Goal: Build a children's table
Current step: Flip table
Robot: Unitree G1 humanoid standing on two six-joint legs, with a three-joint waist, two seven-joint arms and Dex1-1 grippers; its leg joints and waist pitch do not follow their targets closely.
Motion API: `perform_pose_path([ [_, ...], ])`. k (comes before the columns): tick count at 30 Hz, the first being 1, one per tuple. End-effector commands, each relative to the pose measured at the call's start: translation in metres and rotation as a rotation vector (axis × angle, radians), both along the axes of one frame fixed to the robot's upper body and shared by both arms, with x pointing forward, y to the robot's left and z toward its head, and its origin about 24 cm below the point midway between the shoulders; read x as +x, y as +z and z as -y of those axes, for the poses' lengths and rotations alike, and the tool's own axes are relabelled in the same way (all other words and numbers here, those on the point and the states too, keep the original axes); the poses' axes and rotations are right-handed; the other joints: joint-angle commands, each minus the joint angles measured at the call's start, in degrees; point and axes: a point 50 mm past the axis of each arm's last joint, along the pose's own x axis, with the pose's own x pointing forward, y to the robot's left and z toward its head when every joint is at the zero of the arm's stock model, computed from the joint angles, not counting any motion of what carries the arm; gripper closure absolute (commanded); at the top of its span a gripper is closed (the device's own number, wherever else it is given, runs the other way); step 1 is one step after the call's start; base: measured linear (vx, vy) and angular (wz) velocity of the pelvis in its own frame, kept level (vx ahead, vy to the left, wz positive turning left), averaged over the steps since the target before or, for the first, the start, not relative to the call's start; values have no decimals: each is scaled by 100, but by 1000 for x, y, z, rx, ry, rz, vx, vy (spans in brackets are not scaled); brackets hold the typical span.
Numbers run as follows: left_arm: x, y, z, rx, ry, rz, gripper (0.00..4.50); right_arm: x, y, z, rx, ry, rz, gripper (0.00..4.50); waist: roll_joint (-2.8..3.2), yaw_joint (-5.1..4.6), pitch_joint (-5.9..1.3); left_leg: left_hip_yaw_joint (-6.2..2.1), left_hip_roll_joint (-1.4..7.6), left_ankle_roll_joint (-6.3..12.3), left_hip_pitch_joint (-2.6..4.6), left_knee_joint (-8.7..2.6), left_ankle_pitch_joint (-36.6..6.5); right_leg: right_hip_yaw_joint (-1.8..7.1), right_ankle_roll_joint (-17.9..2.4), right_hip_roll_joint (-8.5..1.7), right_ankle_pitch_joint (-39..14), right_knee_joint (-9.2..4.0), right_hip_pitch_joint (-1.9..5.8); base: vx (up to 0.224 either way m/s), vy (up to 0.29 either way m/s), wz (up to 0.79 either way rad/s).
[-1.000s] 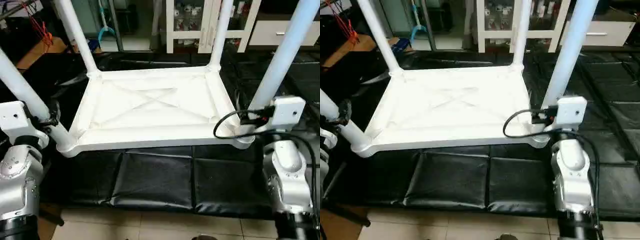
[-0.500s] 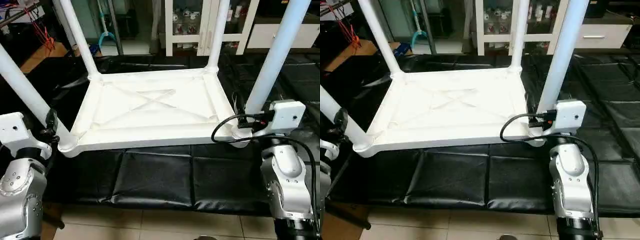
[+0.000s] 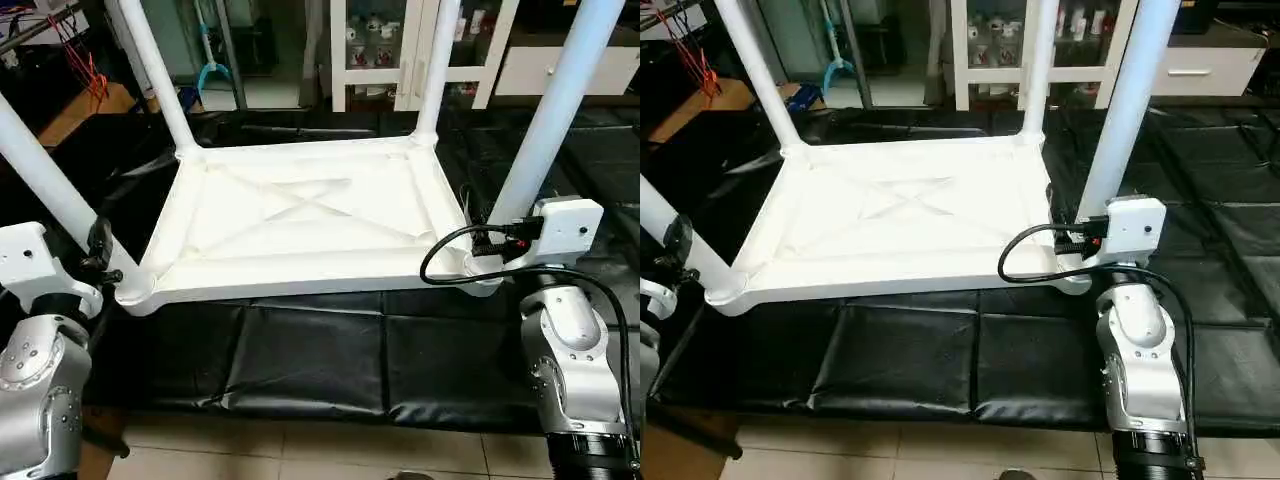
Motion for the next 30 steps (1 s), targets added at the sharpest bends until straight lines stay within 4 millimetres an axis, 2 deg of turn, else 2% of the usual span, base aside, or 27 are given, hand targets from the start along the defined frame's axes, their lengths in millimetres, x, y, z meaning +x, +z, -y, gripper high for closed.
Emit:
perform_pose_path([
  [1,-3,0,-5,-28,38,-10,269,-4,3,-5,8,45,34,0,-11,16,-356,-50,211,433,-35,-504,-855,162,-1119,-253,-1168,-406,291,0,0,0],
  [3,-3,0,-3,-77,60,-1,270,-13,21,-9,9,66,182,0,-22,28,-358,-47,221,484,-48,-499,-754,160,-1125,-262,-1036,-401,294,0,0,0],
  [5,-2,-1,-2,-99,65,3,270,-16,26,-10,4,70,215,0,-37,27,-353,-46,212,535,-48,-499,-765,161,-1110,-257,-1072,-411,299,0,0,0],
  [6,-1,-1,-1,-113,68,6,270,-18,29,-10,-9,72,231,0,6,32,-350,-48,212,526,-41,-498,-784,161,-1106,-261,-1121,-407,294,0,0,0],
  [7,1,-4,3,-177,78,4,270,-21,34,-13,-23,82,261,0,22,27,-345,-48,208,509,-40,-502,-850,156,-1080,-255,-1224,-418,292,0,0,0],
  [9,3,-7,5,-215,84,-1,270,-23,37,-16,-28,100,278,0,-14,13,-338,-47,204,491,-46,-510,-930,156,-1038,-246,-1338,-441,296,0,0,0],
  [14,6,-10,11,-332,112,11,270,-29,39,-32,-91,207,296,0,14,7,-346,-47,186,462,-60,-501,-1034,154,-863,-247,-1708,-477,286,0,0,0],
  [16,9,-10,13,-385,118,24,270,-31,34,-41,-106,269,280,0,3,-6,-343,-55,176,484,-87,-501,-1072,147,-811,-246,-1832,-489,286,0,0,0],
  [19,11,-10,16,-457,120,36,270,-32,21,-55,-106,384,185,0,14,6,-332,-54,184,492,-53,-502,-1205,150,-770,-239,-2102,-521,249,0,0,0],
  [23,16,-9,25,-578,110,63,270,-33,-6,-71,-80,498,-1,0,-3,22,-351,-72,197,515,-79,-502,-1017,161,-806,-234,-1903,-500,256,0,0,0],
  [24,17,-9,27,-586,102,64,270,-31,-12,-72,-60,492,-42,0,-40,27,-351,-63,195,532,-74,-493,-979,167,-813,-233,-1868,-507,248,0,0,0],
  [25,18,-8,28,-592,96,65,270,-30,-15,-72,-46,487,-72,0,-10,40,-348,-52,185,553,-57,-487,-960,178,-856,-233,-1895,-505,228,0,0,0],
  [30,21,-8,38,-687,80,75,270,-21,-45,-63,86,413,-315,0,-13,68,-372,-62,189,573,-84,-477,-688,173,-918,-233,-1694,-476,252,0,0,0],
])
